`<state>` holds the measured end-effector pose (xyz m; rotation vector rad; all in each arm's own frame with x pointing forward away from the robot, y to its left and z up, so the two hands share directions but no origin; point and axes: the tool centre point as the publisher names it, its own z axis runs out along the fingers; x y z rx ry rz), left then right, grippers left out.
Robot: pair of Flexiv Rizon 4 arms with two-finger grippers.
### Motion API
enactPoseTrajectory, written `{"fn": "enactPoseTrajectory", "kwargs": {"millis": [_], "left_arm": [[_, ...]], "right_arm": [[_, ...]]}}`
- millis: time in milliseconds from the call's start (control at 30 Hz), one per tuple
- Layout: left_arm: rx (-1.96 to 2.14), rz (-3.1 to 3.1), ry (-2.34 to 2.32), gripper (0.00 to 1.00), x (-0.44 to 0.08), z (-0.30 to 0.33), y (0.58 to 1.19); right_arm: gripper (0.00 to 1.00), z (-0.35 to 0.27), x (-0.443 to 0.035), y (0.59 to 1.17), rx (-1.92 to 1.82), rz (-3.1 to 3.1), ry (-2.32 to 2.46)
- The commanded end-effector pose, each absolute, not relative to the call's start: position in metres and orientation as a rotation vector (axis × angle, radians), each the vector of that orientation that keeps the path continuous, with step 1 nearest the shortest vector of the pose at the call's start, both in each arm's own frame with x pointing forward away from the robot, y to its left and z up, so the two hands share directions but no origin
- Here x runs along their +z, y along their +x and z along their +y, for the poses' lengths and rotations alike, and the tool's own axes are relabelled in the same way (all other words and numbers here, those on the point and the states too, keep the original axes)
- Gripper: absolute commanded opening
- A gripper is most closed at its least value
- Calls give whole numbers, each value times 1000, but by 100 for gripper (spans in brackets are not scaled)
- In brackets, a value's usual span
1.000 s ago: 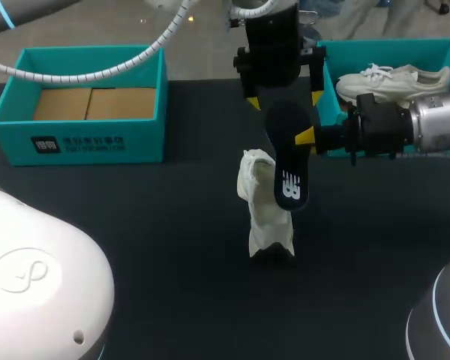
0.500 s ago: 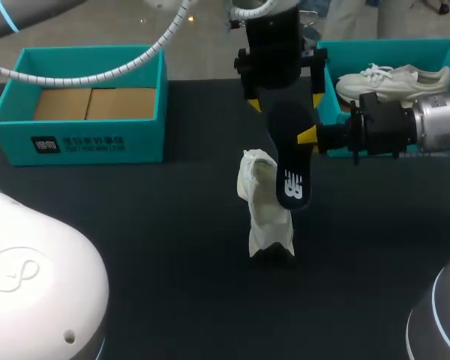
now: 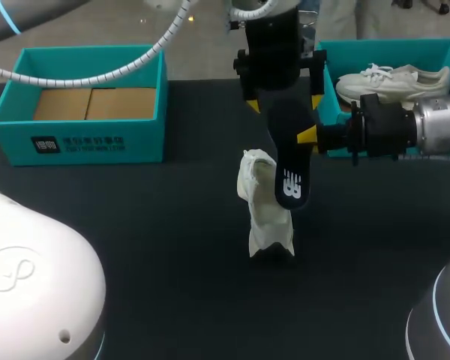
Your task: Take the shoe out of the shoebox, open the shoe tongue, remove and reinsert the insole, then place the shoe into the shoebox
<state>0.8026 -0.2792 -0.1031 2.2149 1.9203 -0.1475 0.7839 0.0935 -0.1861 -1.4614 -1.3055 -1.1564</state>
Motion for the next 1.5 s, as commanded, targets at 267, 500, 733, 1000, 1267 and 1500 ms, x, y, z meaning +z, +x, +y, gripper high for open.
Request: {"fn": "enactPoseTrajectory", "kwargs": {"millis": [267, 500, 733, 1000, 1267, 1500], "left_arm": [[-147, 1919, 2214, 100, -104, -278, 802], [-147, 1919, 2214, 100, -104, -278, 802], [-186, 1901, 2195, 100, -107, -277, 804], [-431, 1863, 2098, 100, -112, -273, 803], [-528, 1797, 1936, 100, -117, -264, 809], [-618, 1740, 1816, 100, -124, -257, 813]], "right_arm": [[0, 94, -186, 783, -1157, -1305, -1467], [0, 94, -186, 783, -1157, -1305, -1467], [0, 93, -185, 783, -1164, -1290, -1469], [0, 87, -175, 784, -1224, -1179, -1473], [0, 86, -167, 786, -1224, -1126, -1469], [0, 86, -155, 790, -1214, -1121, -1474]]}}
